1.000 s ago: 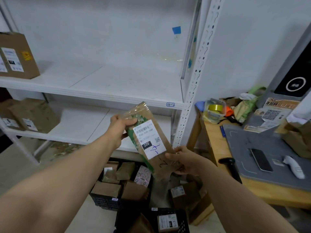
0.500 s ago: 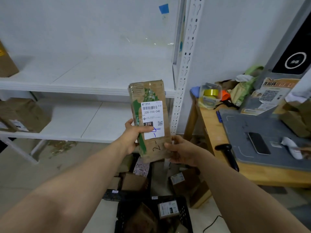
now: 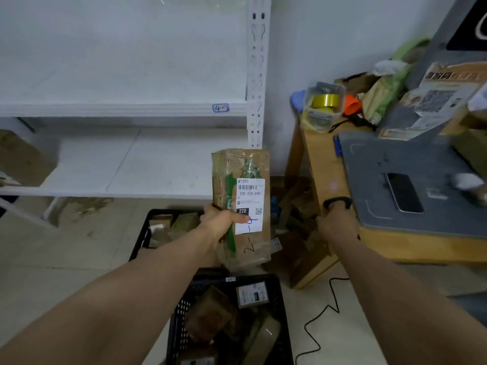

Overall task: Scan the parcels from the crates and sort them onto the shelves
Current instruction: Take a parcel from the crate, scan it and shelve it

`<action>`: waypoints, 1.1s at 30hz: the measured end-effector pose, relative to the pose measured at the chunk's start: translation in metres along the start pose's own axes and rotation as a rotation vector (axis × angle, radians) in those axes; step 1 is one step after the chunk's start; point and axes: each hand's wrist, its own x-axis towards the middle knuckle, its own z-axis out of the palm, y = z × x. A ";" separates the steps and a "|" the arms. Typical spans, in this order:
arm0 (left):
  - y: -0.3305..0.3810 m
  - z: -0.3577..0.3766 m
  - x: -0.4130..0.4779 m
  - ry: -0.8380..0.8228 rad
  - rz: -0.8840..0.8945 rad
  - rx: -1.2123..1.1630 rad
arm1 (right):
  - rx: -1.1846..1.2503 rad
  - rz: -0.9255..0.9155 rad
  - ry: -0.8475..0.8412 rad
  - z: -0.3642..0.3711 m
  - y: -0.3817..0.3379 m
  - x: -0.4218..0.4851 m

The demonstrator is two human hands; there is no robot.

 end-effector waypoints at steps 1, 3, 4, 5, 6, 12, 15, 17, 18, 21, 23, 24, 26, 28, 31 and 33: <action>-0.005 0.007 0.004 0.013 -0.019 0.015 | -0.002 0.007 0.021 0.000 0.008 0.007; -0.001 0.023 -0.008 0.014 -0.045 0.045 | 0.000 0.035 0.042 0.002 0.023 0.020; -0.001 0.029 -0.011 0.006 -0.048 0.066 | 0.018 0.056 0.035 0.005 0.031 0.027; 0.000 0.035 -0.016 0.006 -0.048 0.083 | 0.041 0.073 0.017 0.008 0.037 0.032; -0.001 0.040 -0.018 0.011 -0.044 0.086 | 0.062 0.086 0.005 0.012 0.044 0.038; -0.018 0.049 0.009 0.057 -0.060 0.112 | 0.149 0.146 -0.042 0.026 0.066 0.059; -0.058 0.034 0.070 0.139 -0.054 0.115 | 0.292 0.145 -0.162 0.024 0.053 0.050; -0.041 0.033 0.045 0.180 -0.037 0.131 | 0.386 0.190 -0.265 0.025 0.041 0.036; -0.034 0.031 0.035 0.212 -0.037 0.139 | 0.474 0.191 -0.330 0.026 0.037 0.028; -0.032 0.016 0.035 0.318 -0.043 0.186 | 0.712 0.031 -0.513 0.014 0.013 -0.005; -0.053 0.000 0.071 0.395 -0.042 0.202 | 0.812 -0.067 -0.618 0.006 0.000 -0.025; -0.056 -0.004 0.075 0.426 -0.041 0.210 | 0.845 -0.093 -0.650 0.002 -0.007 -0.033; -0.040 -0.005 0.044 0.456 -0.051 0.216 | 0.899 -0.106 -0.701 -0.002 -0.018 -0.044; -0.020 0.001 0.003 0.488 -0.070 0.239 | 0.917 -0.105 -0.729 -0.004 -0.024 -0.051; -0.013 0.001 -0.016 0.495 -0.056 0.238 | 0.909 -0.087 -0.731 -0.006 -0.033 -0.058; -0.015 0.000 -0.016 0.497 -0.052 0.228 | 0.913 -0.076 -0.746 -0.007 -0.037 -0.061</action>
